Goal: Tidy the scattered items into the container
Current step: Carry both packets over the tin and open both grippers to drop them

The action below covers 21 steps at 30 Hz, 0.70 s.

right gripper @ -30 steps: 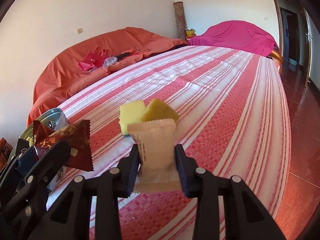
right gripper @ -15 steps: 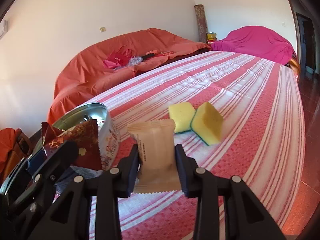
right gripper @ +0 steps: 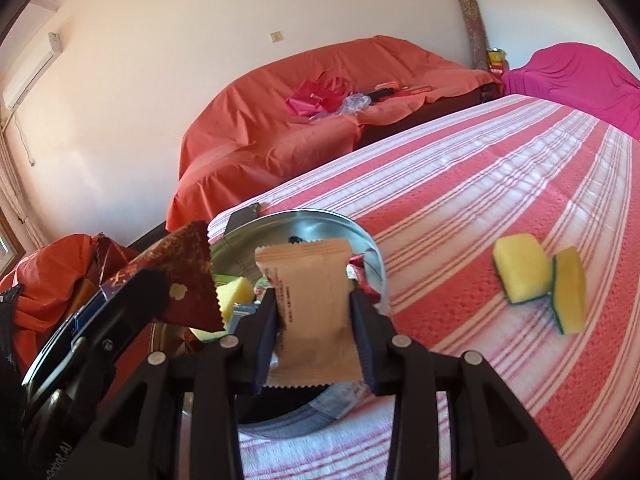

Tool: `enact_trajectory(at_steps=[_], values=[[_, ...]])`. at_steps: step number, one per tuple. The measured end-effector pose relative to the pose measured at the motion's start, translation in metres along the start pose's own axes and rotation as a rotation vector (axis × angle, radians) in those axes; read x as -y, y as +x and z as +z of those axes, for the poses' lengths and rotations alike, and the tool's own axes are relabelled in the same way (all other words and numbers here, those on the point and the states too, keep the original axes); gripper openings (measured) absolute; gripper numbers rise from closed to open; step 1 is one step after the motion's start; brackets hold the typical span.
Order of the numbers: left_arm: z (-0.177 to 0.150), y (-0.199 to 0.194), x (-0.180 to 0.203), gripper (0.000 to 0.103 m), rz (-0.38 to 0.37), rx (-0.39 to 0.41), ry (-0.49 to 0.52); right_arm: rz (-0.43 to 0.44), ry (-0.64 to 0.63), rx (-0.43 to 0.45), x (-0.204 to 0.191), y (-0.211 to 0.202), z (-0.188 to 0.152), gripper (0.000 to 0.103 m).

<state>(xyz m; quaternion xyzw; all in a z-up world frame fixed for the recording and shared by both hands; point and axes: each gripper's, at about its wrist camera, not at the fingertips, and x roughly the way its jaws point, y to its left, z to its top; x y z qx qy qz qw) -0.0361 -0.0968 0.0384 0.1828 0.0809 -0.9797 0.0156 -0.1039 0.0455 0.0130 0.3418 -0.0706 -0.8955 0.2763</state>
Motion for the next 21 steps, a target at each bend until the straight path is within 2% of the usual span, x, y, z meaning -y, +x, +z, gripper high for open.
enact_trajectory(at_steps=[2, 4, 6, 7, 8, 10, 12, 14, 17, 21], values=[[0.003, 0.018, -0.019, 0.041, 0.029, -0.050, -0.021, 0.009, -0.010, -0.023, -0.008, 0.016, 0.007, 0.038], [0.001, 0.040, -0.039, 0.050, 0.066, -0.133, -0.055, 0.005, 0.011, -0.066, -0.010, 0.036, 0.014, 0.039], [-0.001, 0.058, -0.060, 0.074, 0.082, -0.219, -0.131, -0.019, 0.051, -0.123, -0.006, 0.055, 0.017, 0.046], [-0.003, 0.059, -0.070, 0.076, 0.077, -0.234, -0.184, -0.012, 0.084, -0.150, -0.001, 0.060, 0.016, 0.050], [-0.005, 0.056, -0.078, 0.076, 0.069, -0.224, -0.237, 0.016, 0.119, -0.154, 0.004, 0.058, 0.015, 0.055], [-0.010, 0.039, -0.084, 0.077, 0.083, -0.164, -0.289, 0.059, 0.166, -0.107, 0.008, 0.044, 0.012, 0.063], [-0.015, 0.019, -0.082, 0.081, 0.102, -0.085, -0.278, 0.050, 0.166, -0.058, 0.006, 0.026, 0.008, 0.064], [-0.023, 0.000, -0.075, 0.083, 0.101, -0.010, -0.225, 0.058, 0.139, -0.037, 0.002, 0.012, 0.003, 0.065], [-0.031, -0.022, -0.057, 0.086, 0.099, 0.089, -0.096, 0.051, 0.059, -0.054, -0.012, -0.002, -0.007, 0.046], [-0.026, -0.036, -0.042, 0.090, 0.101, 0.179, 0.023, 0.065, -0.029, -0.117, -0.030, -0.004, -0.024, 0.034]])
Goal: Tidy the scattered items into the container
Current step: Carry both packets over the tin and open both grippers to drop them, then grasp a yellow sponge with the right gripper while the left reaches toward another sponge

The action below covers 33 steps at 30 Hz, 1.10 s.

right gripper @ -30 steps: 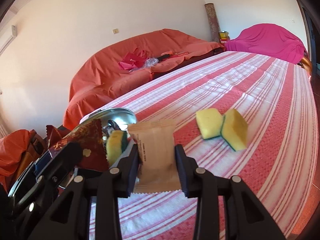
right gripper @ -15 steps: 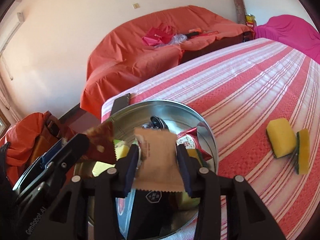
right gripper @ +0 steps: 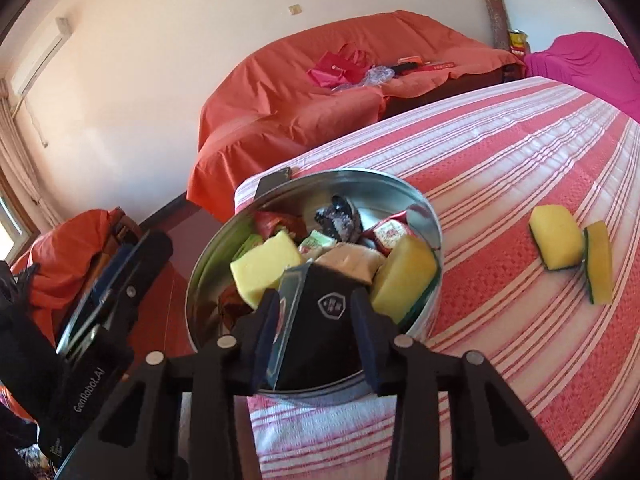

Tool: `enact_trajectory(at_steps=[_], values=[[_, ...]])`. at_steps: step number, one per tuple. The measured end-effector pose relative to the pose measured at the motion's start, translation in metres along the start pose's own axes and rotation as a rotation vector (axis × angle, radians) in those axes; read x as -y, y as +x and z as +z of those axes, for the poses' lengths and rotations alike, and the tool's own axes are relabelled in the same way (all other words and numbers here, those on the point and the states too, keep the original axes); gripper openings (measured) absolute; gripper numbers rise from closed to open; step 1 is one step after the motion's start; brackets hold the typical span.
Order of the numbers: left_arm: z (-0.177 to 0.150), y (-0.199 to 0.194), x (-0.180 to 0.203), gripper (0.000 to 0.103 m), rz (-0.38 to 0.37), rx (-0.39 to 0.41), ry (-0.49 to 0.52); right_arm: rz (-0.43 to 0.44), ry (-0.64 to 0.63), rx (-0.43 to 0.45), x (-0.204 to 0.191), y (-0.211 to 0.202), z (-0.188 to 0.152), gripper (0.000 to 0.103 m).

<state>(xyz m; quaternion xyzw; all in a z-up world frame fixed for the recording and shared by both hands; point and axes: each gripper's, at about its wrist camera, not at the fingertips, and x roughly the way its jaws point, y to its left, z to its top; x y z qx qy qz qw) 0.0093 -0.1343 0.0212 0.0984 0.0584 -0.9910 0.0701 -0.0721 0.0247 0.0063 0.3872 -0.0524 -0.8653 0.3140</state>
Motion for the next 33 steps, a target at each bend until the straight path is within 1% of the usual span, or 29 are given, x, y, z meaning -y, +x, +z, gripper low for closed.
enact_trajectory(at_steps=[1, 3, 6, 8, 9, 13, 15, 16, 18, 20, 22, 25, 28, 29, 30, 33], values=[[0.000, -0.002, 0.002, 0.090, 0.005, 0.012, 0.016, 0.000, -0.018, -0.020, -0.005, 0.005, -0.002, 0.032], [0.000, -0.003, 0.003, 0.090, 0.010, 0.020, 0.029, -0.011, -0.066, -0.062, -0.014, 0.017, -0.006, 0.025], [0.001, -0.005, -0.002, 0.091, 0.028, 0.029, 0.017, -0.028, -0.124, -0.090, -0.026, 0.034, -0.008, 0.024], [0.000, -0.005, -0.008, 0.091, 0.046, 0.030, -0.003, -0.024, -0.134, -0.094, -0.029, 0.043, -0.006, 0.024], [0.000, -0.004, -0.011, 0.091, 0.053, 0.028, -0.017, -0.012, -0.133, -0.090, -0.029, 0.046, -0.004, 0.027], [-0.003, 0.000, -0.014, 0.094, 0.059, 0.004, -0.052, 0.075, -0.114, -0.062, -0.025, 0.037, -0.003, 0.029], [-0.004, 0.001, -0.010, 0.094, 0.050, -0.001, -0.049, 0.069, -0.099, -0.008, -0.018, 0.022, -0.006, 0.035], [-0.005, 0.001, -0.006, 0.094, 0.040, 0.002, -0.042, 0.059, -0.082, 0.023, -0.012, 0.014, -0.007, 0.037], [-0.005, -0.001, 0.004, 0.094, 0.020, 0.010, 0.000, 0.040, -0.027, 0.072, 0.004, -0.001, -0.011, 0.045], [-0.006, -0.005, 0.017, 0.094, -0.008, 0.022, 0.054, -0.004, 0.022, 0.108, 0.021, -0.013, -0.014, 0.046], [-0.007, -0.010, 0.031, 0.094, -0.045, 0.036, 0.116, -0.058, 0.071, 0.125, 0.042, -0.023, -0.019, 0.047], [-0.009, -0.019, 0.054, 0.094, -0.105, 0.057, 0.197, -0.127, 0.145, 0.112, 0.071, -0.031, -0.029, 0.049], [-0.011, -0.028, 0.078, 0.094, -0.172, 0.061, 0.250, -0.191, 0.216, 0.103, 0.099, -0.037, -0.044, 0.049], [-0.012, -0.030, 0.085, 0.095, -0.204, 0.054, 0.258, -0.210, 0.241, 0.097, 0.109, -0.040, -0.048, 0.050], [-0.012, -0.032, 0.094, 0.098, -0.244, 0.042, 0.261, -0.230, 0.269, 0.092, 0.118, -0.043, -0.053, 0.052], [-0.016, -0.033, 0.124, 0.101, -0.374, -0.008, 0.272, -0.277, 0.349, 0.096, 0.144, -0.050, -0.065, 0.052]])
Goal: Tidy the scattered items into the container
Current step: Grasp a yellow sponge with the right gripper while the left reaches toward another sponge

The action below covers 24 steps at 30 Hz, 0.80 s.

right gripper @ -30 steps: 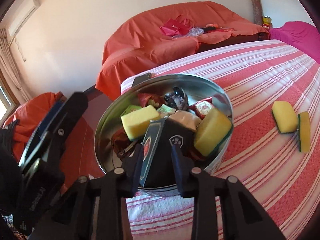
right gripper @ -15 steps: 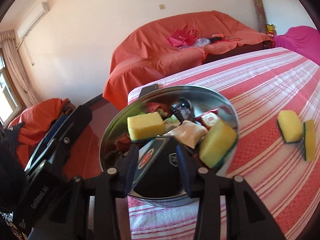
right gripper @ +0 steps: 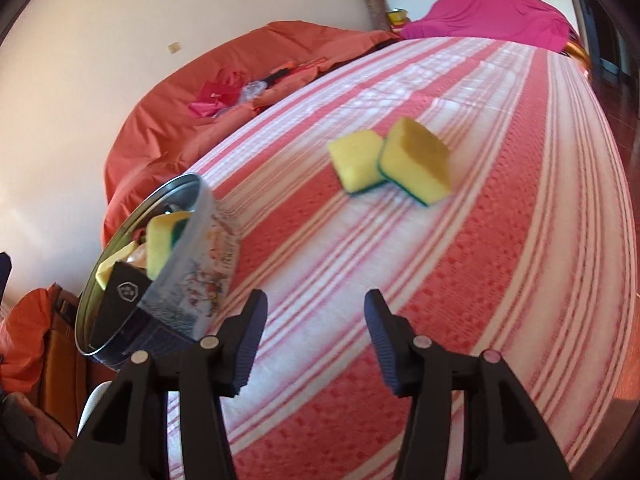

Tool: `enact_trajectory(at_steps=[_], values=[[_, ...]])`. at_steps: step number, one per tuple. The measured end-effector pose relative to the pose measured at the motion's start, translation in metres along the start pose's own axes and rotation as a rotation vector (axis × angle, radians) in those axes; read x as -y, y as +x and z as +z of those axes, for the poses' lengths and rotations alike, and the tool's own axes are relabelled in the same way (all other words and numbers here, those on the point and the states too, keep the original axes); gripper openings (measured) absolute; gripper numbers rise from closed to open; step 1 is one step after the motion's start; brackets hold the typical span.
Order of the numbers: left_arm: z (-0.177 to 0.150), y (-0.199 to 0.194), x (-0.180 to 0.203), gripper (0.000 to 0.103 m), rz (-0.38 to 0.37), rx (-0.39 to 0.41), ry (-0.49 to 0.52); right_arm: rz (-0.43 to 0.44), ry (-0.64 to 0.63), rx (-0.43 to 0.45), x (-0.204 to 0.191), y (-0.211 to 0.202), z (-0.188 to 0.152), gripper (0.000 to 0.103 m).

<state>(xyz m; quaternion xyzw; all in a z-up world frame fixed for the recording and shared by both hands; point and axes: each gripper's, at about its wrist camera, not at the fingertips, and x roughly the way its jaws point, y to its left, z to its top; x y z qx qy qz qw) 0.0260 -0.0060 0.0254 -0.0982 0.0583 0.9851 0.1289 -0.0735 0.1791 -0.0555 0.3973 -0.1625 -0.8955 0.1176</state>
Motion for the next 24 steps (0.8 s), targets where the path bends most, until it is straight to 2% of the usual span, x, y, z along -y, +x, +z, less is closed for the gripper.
enact_trajectory(at_steps=[3, 6, 9, 12, 16, 18, 24], values=[[0.002, 0.017, 0.029, 0.101, -0.103, -0.060, 0.017, -0.059, 0.037, 0.037, 0.021, -0.004, 0.005, 0.053], [-0.003, 0.041, 0.047, 0.101, -0.160, -0.149, -0.013, -0.148, 0.036, 0.097, 0.040, -0.011, 0.014, 0.053], [-0.010, 0.073, 0.058, 0.101, -0.192, -0.238, -0.046, -0.172, 0.097, 0.115, 0.064, -0.013, 0.023, 0.058], [-0.020, 0.109, 0.060, 0.101, -0.211, -0.357, -0.092, -0.132, 0.149, 0.114, 0.083, -0.009, 0.036, 0.058], [-0.040, 0.141, 0.056, 0.101, -0.177, -0.459, -0.124, -0.038, 0.141, 0.073, 0.085, 0.005, 0.057, 0.058], [-0.047, 0.149, 0.056, 0.101, -0.184, -0.502, -0.126, 0.002, 0.157, 0.065, 0.087, 0.010, 0.068, 0.058], [-0.052, 0.152, 0.055, 0.100, -0.194, -0.554, -0.151, 0.076, 0.131, 0.040, 0.075, 0.027, 0.088, 0.068]])
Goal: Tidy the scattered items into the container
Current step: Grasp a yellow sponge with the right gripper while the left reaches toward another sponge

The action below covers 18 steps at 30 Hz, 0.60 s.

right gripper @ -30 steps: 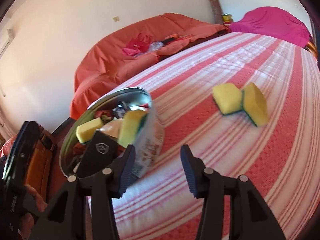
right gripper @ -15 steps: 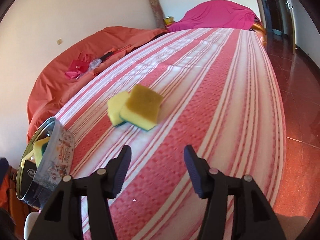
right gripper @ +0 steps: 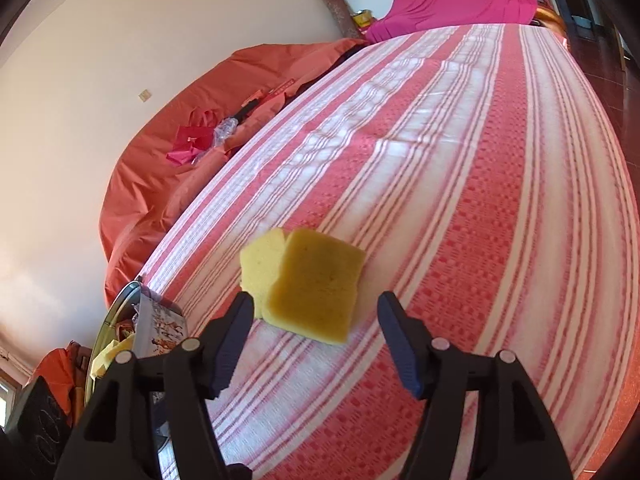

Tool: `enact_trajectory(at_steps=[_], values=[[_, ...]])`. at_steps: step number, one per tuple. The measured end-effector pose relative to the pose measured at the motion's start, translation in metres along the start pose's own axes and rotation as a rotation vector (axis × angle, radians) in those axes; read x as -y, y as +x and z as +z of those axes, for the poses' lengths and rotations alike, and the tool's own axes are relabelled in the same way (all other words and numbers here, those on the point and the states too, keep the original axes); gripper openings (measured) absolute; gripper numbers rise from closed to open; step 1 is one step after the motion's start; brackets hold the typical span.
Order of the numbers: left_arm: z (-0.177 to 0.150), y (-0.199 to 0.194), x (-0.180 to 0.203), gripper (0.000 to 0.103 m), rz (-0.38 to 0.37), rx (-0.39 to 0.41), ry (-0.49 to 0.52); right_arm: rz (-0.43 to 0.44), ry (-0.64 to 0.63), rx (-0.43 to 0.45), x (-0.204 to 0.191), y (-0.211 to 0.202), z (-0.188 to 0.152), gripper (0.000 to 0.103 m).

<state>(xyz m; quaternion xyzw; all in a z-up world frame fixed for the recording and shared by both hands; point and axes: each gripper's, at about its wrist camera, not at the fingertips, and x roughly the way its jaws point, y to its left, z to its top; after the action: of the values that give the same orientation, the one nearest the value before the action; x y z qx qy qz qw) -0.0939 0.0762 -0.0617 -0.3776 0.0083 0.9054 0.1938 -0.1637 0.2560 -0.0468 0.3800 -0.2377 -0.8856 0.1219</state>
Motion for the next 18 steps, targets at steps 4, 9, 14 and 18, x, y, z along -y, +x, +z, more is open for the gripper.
enact_trajectory(at_steps=[4, 9, 14, 18], values=[[0.000, -0.003, 0.001, 0.100, 0.020, -0.004, 0.009, -0.014, -0.012, -0.062, -0.012, 0.024, -0.001, 0.071], [0.000, -0.002, 0.001, 0.100, 0.009, -0.012, 0.005, -0.060, -0.017, -0.082, -0.001, 0.035, -0.008, 0.053], [0.002, 0.004, 0.002, 0.101, 0.031, -0.037, 0.010, -0.040, -0.032, -0.024, 0.007, 0.021, -0.010, 0.043], [0.008, 0.002, -0.003, 0.100, 0.034, 0.007, -0.054, -0.088, -0.046, 0.012, 0.017, 0.012, -0.012, 0.041]])
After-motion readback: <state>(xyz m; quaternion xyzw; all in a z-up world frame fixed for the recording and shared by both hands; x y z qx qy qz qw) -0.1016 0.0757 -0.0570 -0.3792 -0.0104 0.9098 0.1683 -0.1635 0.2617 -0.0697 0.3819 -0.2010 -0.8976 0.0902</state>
